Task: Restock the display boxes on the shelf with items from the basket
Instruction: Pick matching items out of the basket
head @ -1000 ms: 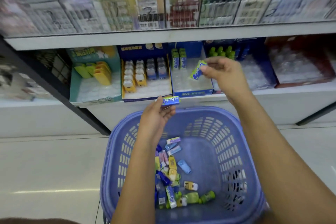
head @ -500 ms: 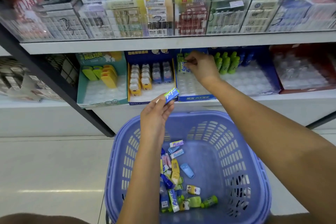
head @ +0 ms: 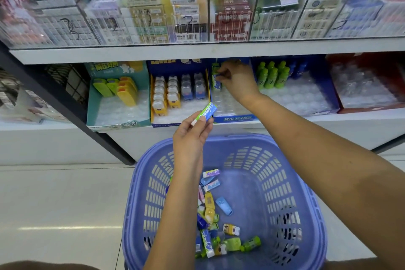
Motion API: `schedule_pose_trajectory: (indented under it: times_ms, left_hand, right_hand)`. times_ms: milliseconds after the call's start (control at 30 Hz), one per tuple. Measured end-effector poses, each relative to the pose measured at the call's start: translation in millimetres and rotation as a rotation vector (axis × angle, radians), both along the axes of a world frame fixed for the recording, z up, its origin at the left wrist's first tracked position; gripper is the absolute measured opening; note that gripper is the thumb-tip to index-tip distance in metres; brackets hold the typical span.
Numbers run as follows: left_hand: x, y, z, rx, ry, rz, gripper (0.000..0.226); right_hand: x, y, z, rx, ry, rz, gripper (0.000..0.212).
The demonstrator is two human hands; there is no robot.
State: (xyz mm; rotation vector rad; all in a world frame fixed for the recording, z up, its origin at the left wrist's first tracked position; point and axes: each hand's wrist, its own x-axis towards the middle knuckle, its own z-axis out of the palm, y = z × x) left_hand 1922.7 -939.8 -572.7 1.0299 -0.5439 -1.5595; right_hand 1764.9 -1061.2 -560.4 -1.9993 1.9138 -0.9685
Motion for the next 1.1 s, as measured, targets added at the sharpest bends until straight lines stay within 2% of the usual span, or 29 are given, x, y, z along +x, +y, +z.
schedule_pose_trajectory:
  times_ms: [67,167,267,367,433,533,567,633,700,833,900,933,967,1000,1033,1100]
  left_hand:
    - [1.1,0.4,0.1,-0.001,0.018,-0.006,0.011]
    - [1.1,0.0,0.3,0.001,0.022,-0.012,0.013]
    - [-1.0,1.1,-0.5,0.019,-0.004,-0.017,0.015]
    - [-2.5,1.4,-0.3,0.002,-0.045,-0.018,0.015]
    - [-3.9,-0.5,1.0,-0.029,-0.071,-0.010,0.018]
    - [-9.0,-5.6,3.0,-0.062,-0.072,0.026,0.015]
    - [-11.4,-7.4,3.8,-0.078,-0.081,0.033,0.015]
    - [-17.8,-10.9,5.0,-0.116,-0.116,0.016,0.018]
    - [-24.6,-12.3,5.4,-0.157,-0.156,-0.022,0.019]
    - [-33.1,-16.8,4.1,-0.205,-0.210,-0.056,0.017]
    - [-36.1,-19.0,2.9,-0.214,-0.235,-0.107,0.030]
    - [-37.5,-19.7,0.8,-0.234,-0.308,-0.163,0.039]
    - [-39.1,-19.5,-2.2,-0.283,-0.465,-0.242,0.044]
    - [-41.4,-17.4,-6.7,-0.371,-0.701,-0.330,0.047]
    - [-43.5,-14.0,-11.7,-0.466,-0.937,-0.405,0.048]
    - [-45.9,-7.2,-20.4,-0.594,-1.219,-0.494,0.051]
  right_hand:
    - [-2.6,3.3,0.3,-0.002,0.059,0.024,0.017]
    - [-2.6,4.6,2.3,0.028,0.308,0.073,0.021]
    - [-0.1,0.8,8.7,0.134,0.396,0.025,0.021]
    - [-0.1,10.3,21.3,0.219,0.487,0.068,0.029]
    - [-0.4,24.8,30.8,0.183,0.290,0.077,0.031]
    - [3.0,56.8,41.7,0.322,-0.462,0.196,0.018]
    - [2.9,66.1,43.9,0.365,-0.600,0.268,0.014]
    - [0.1,78.7,44.7,0.323,-0.651,0.320,0.012]
    - [-6.0,80.5,48.0,0.263,-0.652,0.265,0.014]
    - [-14.5,75.1,51.9,0.315,-0.601,0.241,0.017]
    - [-19.2,67.3,52.9,0.172,-0.610,0.127,0.017]
    - [-22.6,61.1,53.0,0.063,-0.606,0.034,0.018]
    - [-26.4,53.3,52.8,-0.021,-0.602,-0.058,0.021]
    - [-29.2,44.9,51.9,-0.053,-0.583,-0.133,0.024]
    - [-30.6,36.3,49.7,-0.033,-0.528,-0.182,0.025]
    - [-28.7,21.9,40.6,0.080,-0.344,-0.189,0.020]
